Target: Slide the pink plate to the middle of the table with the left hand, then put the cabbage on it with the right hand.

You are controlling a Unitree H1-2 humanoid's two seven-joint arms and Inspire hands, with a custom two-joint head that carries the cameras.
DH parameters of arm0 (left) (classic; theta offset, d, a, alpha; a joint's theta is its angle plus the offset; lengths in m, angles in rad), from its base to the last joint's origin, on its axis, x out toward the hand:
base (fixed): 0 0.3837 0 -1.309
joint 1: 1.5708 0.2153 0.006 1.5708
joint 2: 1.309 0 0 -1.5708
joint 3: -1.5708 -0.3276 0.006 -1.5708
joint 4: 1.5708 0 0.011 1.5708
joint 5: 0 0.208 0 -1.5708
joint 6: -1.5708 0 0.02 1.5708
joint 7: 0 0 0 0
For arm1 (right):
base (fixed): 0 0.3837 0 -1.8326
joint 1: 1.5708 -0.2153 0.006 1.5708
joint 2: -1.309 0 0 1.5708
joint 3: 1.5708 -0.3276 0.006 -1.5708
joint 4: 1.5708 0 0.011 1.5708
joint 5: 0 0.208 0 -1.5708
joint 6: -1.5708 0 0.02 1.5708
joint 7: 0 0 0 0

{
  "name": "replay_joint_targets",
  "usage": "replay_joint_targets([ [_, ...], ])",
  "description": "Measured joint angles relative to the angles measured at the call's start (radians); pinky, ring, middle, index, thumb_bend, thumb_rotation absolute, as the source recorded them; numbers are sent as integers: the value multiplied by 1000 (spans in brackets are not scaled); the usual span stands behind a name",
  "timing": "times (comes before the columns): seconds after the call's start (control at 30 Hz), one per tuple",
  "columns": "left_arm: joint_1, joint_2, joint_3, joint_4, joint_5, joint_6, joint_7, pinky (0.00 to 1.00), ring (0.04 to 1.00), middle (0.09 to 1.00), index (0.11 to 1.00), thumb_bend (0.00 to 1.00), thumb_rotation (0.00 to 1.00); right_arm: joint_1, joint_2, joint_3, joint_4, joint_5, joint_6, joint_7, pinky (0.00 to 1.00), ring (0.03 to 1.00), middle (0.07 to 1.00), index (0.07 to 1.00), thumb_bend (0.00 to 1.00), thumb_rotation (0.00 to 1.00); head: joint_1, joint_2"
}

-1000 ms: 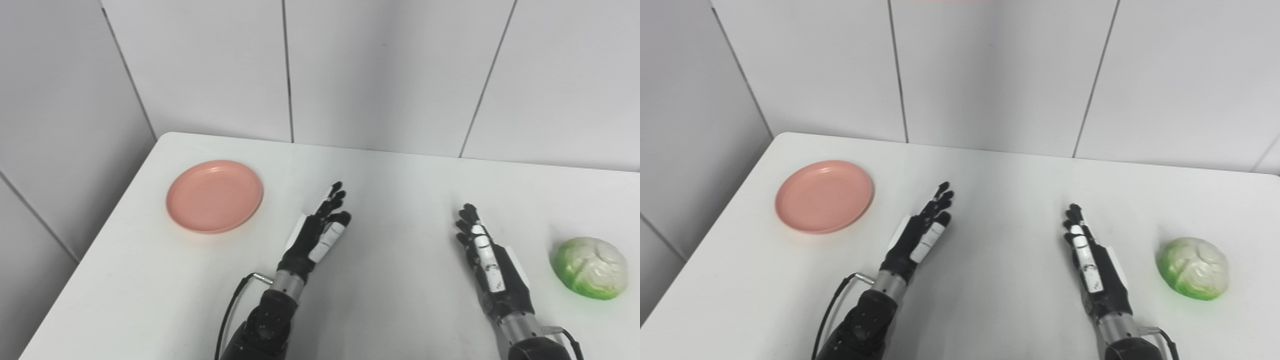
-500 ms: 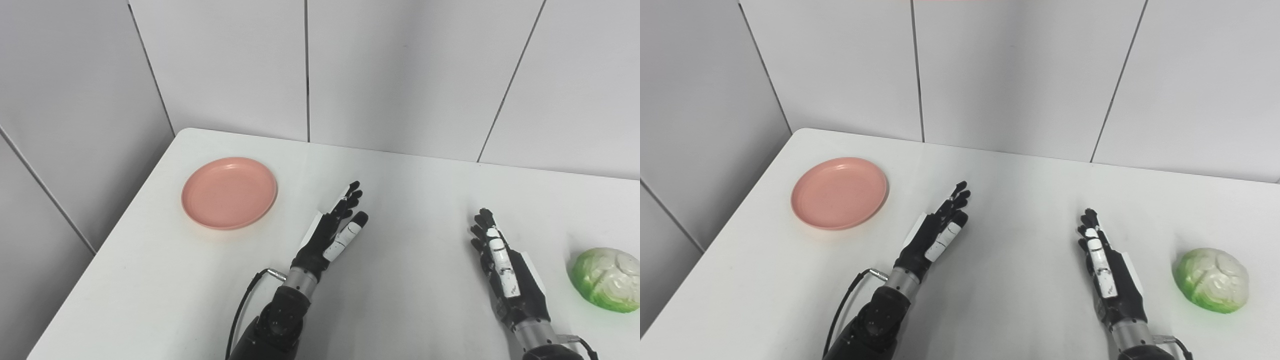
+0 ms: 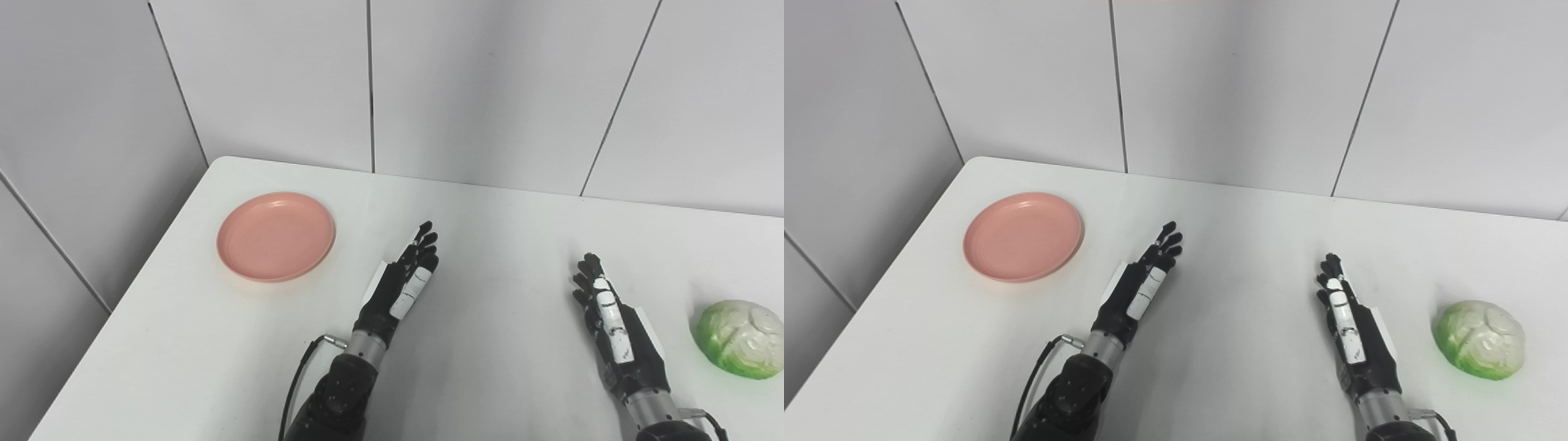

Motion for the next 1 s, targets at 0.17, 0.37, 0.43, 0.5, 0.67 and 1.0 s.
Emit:
replay_joint_targets([
  [0.17,37,-11,10,-68,-62,26,-16,966,959,959,936,842,995,-1,-1,-1,0,-2,0,0,1000,1000,1000,1000,110,1000,3,-3],
  [0.37,46,-13,10,-205,-62,71,-4,946,948,968,965,851,1000,-3,-1,-3,5,-6,-4,0,1000,1000,1000,1000,93,1000,2,-6],
  [0.43,47,-13,8,-277,-66,91,-9,951,953,974,972,847,1000,-3,-1,-5,5,-6,-4,-1,1000,1000,1000,1000,87,1000,2,-6],
  [0.5,47,-13,8,-356,-72,125,-10,969,960,981,971,855,1000,-3,-1,-6,5,-7,-4,-1,1000,1000,1000,1000,86,1000,2,-6],
  [0.67,48,-13,22,-467,-103,179,-9,973,956,979,967,875,980,-3,-2,-7,5,-11,-4,-1,1000,1000,1000,1000,97,1000,3,-8],
  [1.0,50,35,74,-683,-153,295,-27,999,976,992,993,869,999,-4,-10,-8,8,-13,-4,5,1000,1000,1000,1000,89,1000,8,-8],
])
